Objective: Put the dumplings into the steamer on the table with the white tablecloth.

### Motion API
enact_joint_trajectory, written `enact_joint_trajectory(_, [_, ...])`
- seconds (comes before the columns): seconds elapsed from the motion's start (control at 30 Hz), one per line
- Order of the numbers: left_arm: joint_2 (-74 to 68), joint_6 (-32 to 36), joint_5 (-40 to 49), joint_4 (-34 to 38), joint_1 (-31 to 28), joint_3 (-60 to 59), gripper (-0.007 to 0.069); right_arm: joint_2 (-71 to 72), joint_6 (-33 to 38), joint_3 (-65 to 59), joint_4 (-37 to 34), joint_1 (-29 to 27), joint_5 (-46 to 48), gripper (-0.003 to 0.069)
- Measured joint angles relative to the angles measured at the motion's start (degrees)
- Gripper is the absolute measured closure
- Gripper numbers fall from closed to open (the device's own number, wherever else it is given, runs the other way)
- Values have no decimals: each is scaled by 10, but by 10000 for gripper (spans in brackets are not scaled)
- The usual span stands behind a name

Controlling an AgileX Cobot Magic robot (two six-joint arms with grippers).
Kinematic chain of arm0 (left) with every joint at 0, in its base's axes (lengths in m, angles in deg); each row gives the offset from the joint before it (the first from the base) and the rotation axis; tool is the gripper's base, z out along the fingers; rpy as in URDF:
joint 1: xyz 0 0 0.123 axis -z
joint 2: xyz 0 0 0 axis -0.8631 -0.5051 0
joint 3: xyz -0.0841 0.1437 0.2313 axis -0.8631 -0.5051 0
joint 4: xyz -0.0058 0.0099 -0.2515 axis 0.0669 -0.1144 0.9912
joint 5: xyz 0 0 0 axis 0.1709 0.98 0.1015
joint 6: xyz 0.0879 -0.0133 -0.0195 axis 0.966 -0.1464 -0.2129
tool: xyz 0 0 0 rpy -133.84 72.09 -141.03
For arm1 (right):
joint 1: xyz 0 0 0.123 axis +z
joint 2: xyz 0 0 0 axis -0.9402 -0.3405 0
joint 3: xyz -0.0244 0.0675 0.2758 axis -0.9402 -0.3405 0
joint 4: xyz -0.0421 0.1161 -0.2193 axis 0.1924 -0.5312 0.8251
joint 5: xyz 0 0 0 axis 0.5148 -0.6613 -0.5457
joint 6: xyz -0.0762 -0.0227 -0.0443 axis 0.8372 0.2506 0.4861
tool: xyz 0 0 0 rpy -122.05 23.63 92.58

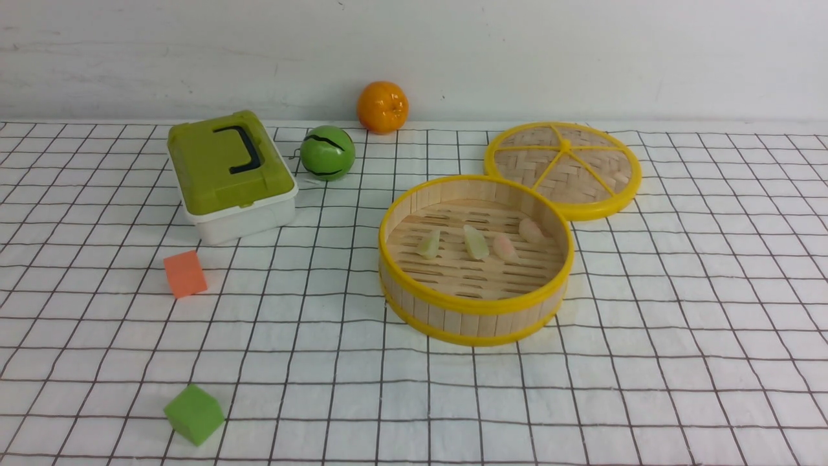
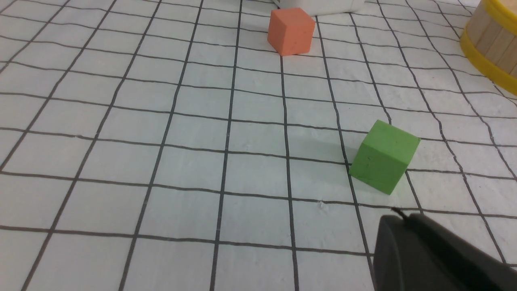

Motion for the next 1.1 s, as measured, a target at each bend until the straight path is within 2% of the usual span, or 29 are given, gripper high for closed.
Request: enact_joint_trajectory(1.1, [0,0,0,0,0,0,629,0,0,0,0,0,0,490])
